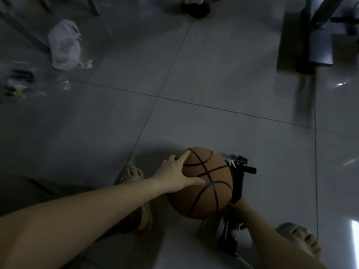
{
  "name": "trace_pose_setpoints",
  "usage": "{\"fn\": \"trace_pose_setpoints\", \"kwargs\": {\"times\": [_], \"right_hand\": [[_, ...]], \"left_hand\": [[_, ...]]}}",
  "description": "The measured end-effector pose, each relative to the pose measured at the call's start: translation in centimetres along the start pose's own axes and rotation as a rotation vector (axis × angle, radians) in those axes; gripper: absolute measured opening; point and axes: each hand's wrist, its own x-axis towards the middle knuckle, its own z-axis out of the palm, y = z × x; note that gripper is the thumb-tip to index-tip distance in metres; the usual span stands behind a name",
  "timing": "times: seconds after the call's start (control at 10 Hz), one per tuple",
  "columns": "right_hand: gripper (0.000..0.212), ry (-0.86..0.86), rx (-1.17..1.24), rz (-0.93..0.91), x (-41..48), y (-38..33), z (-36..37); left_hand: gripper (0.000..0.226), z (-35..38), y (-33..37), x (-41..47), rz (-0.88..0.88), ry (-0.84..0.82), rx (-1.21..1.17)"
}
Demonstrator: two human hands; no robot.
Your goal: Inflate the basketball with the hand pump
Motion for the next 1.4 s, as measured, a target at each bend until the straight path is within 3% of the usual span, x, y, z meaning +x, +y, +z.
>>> {"fn": "trace_pose_setpoints", "kwargs": {"times": [0.1, 0.3, 0.4, 0.5, 0.6, 0.7, 0.8, 0.9, 1.0, 1.1, 1.2, 1.3, 1.4], "right_hand": [[0.013, 0.096, -0.065, -0.105, 1.5, 0.6, 0.6], [0.022, 0.08, -0.195, -0.149, 1.7, 0.9, 0.0], [0.01, 0.117, -0.076, -0.195, -1.2, -1.1, -2.1], [0.017, 0.162, 0.084, -0.256, -5.7, -3.7, -4.9], [0.021, 0.186, 0.203, -0.408, -11.4, -5.9, -7.1], [0.031, 0.114, 0.094, -0.574, -15.4, -7.5, -6.9], [0.04, 0.17, -0.174, -0.645, -15.1, -8.2, -5.0], [0.043, 0.371, -0.351, -0.639, -13.5, -8.6, -4.0], [0.046, 0.267, -0.393, -0.592, -12.9, -9.3, -5.0], [0.045, 0.116, -0.292, -0.57, -13.9, -9.4, -7.9], [0.017, 0.104, 0.017, -0.487, -21.1, -11.4, -13.5], [0.023, 0.09, 0.293, -0.417, -31.3, -13.8, -21.6], [0.028, 0.114, 0.526, -0.385, -43.0, -17.0, -29.9]], "left_hand": [[0.124, 0.2, 0.7, 0.0, 0.001, 0.027, -0.004], [0.124, -1.2, 1.2, 1.3, -0.048, -0.097, -0.093], [0.126, -1.9, 1.6, 1.6, -0.046, -0.121, -0.159], [0.12, -2.0, 2.5, 0.6, -0.029, -0.089, -0.047], [0.097, -2.1, 3.8, -1.7, 0.067, 0.062, 0.13], [0.07, -1.6, 4.8, -2.8, 0.14, 0.121, 0.184], [0.071, -1.6, 5.5, -1.9, 0.152, 0.099, 0.195], [0.072, -1.5, 6.1, -0.2, 0.135, 0.092, 0.228], [0.083, -2.7, 6.5, 0.9, 0.105, 0.008, 0.259], [0.072, -5.7, 8.8, 0.4, 0.082, -0.056, 0.199], [0.051, -11.6, 14.1, -2.0, 0.065, -0.043, 0.036], [0.058, -20.9, 21.8, -6.2, 0.124, -0.029, -0.068], [0.042, -30.6, 29.6, -11.9, 0.19, -0.014, -0.118]]}}
